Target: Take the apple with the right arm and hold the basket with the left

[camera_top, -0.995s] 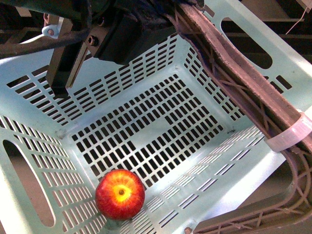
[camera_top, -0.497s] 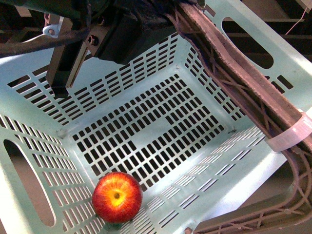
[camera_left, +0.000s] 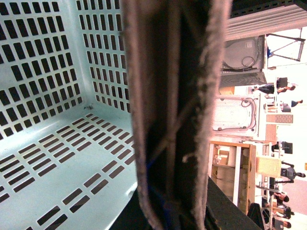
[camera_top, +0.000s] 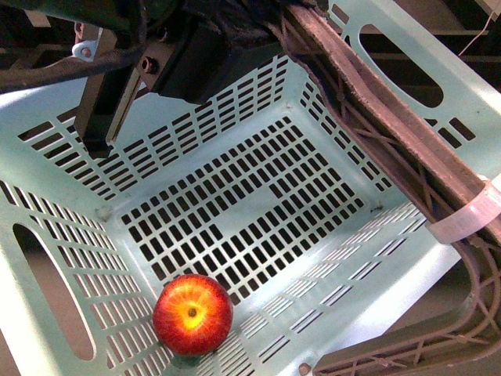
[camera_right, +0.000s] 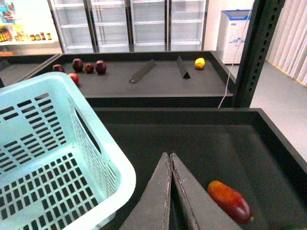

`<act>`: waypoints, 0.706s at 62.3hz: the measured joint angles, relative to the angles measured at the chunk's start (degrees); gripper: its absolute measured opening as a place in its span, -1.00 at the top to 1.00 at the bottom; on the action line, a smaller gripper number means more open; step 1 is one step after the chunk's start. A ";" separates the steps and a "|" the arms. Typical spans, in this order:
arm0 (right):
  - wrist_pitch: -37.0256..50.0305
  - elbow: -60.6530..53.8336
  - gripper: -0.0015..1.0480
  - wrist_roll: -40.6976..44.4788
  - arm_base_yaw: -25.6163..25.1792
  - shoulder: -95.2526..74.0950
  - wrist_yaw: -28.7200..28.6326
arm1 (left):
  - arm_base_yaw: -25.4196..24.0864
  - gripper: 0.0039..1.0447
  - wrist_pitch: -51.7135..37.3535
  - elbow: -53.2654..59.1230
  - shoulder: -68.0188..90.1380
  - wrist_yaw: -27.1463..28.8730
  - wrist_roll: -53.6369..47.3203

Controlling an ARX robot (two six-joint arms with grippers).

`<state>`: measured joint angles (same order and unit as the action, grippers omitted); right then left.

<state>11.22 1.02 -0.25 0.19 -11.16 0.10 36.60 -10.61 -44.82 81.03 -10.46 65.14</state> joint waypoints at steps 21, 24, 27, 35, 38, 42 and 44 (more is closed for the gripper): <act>-11.10 0.00 0.96 0.04 0.00 10.67 0.02 | 0.02 0.86 0.00 -0.02 0.00 -0.04 -0.11; -11.15 0.00 0.96 0.04 0.00 10.73 0.02 | 0.02 0.86 0.00 -0.02 0.00 -0.04 0.13; -11.15 0.00 0.96 0.04 0.00 10.75 0.02 | 0.02 0.86 0.00 -0.02 0.00 -0.02 0.15; -11.15 0.00 0.85 0.09 0.00 10.78 0.02 | 0.02 0.86 0.00 -0.02 0.00 0.04 0.04; -11.15 0.00 0.68 0.09 0.00 10.78 0.04 | 0.02 0.86 0.00 -0.02 0.00 0.04 0.02; -11.15 0.00 0.45 0.09 0.00 10.80 0.02 | 0.02 0.86 0.00 -0.02 0.00 0.04 0.00; -11.15 0.00 0.35 0.09 0.00 10.80 0.02 | 0.02 0.86 0.00 -0.02 0.00 0.00 0.04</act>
<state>0.08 1.02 -0.16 0.19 -0.36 0.12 36.62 -10.61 -44.84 81.03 -10.46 65.19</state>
